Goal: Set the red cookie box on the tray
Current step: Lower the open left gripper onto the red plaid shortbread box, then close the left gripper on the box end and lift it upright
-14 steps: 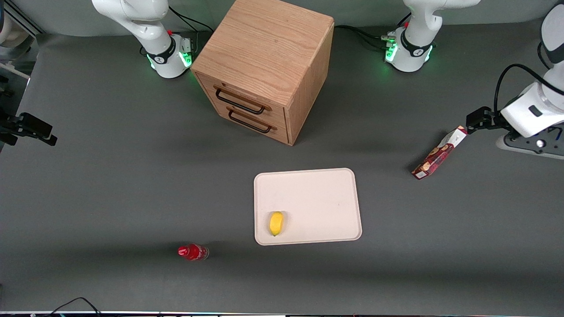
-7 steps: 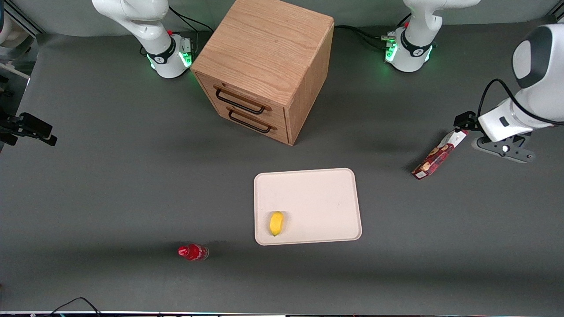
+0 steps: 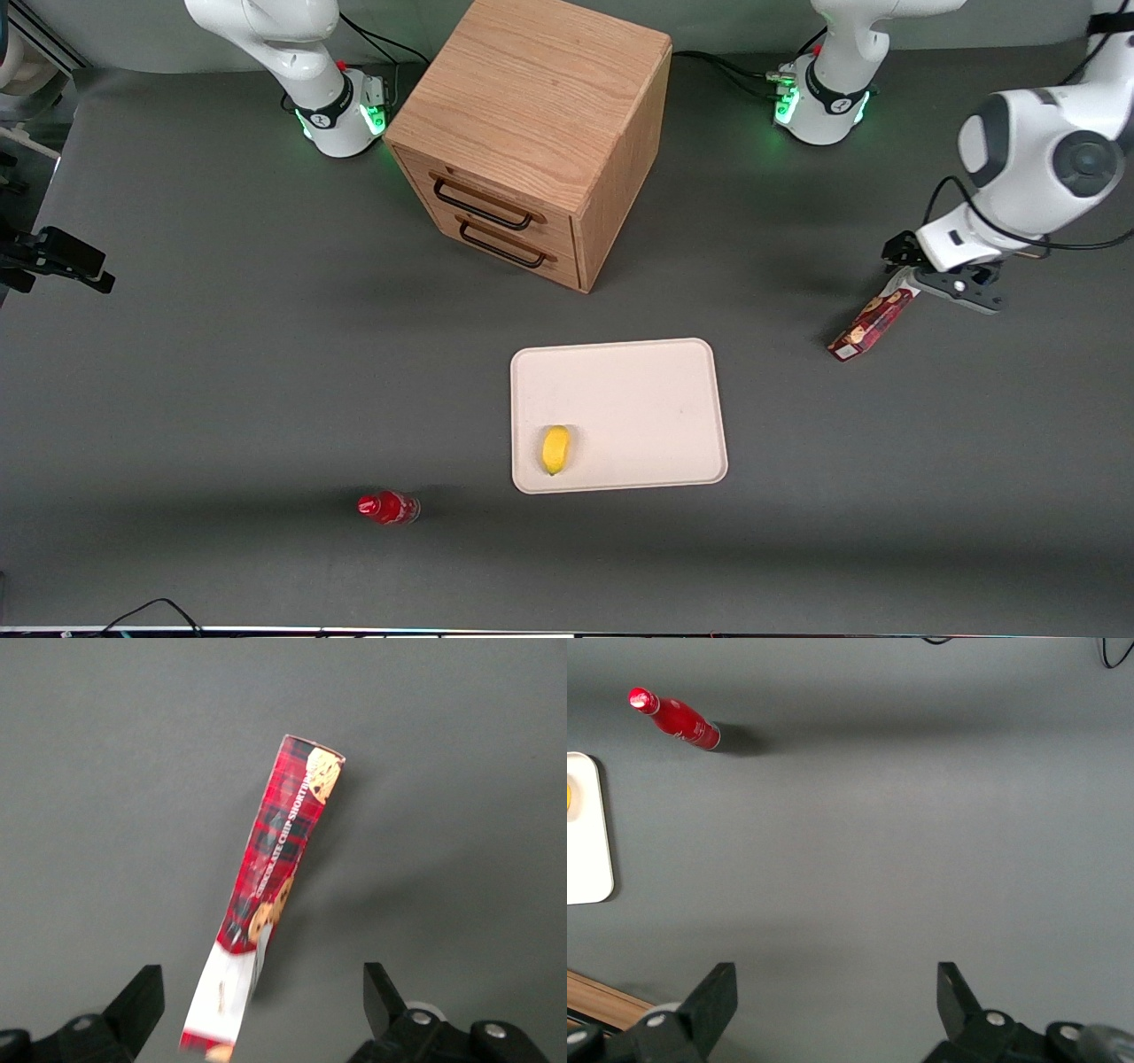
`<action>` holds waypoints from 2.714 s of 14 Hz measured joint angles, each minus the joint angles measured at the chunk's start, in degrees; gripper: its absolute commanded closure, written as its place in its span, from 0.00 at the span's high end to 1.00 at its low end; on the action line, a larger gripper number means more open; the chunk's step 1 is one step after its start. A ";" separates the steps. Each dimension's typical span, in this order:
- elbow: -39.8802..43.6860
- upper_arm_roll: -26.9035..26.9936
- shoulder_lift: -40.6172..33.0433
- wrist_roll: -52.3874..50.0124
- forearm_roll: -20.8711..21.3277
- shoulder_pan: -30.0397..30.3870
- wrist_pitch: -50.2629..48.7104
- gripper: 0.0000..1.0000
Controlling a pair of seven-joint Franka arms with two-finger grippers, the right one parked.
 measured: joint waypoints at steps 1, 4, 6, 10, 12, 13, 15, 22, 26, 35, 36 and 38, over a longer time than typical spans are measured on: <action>-2.65 0.01 0.37 1.15 0.00 0.00 4.99 1.00; -6.78 0.04 2.53 2.80 0.00 0.00 13.41 1.00; -7.80 0.06 4.13 3.86 0.02 0.00 17.09 1.00; -9.50 0.31 8.63 4.99 0.02 0.14 25.37 1.00; -9.64 0.39 10.88 5.18 0.03 0.25 28.69 1.00; -9.64 0.40 12.11 5.35 0.03 0.30 30.03 1.00; -9.41 0.37 13.75 5.71 0.04 0.32 30.93 1.00; -5.64 0.37 14.00 6.24 0.05 0.32 28.04 0.05; -5.64 0.40 14.07 6.41 0.05 0.50 27.87 0.00; -0.25 0.49 12.95 6.50 0.04 0.89 17.73 0.00; 2.01 0.51 11.54 6.50 0.04 0.89 13.02 0.00; 6.87 0.72 7.77 6.56 0.04 0.90 2.08 0.00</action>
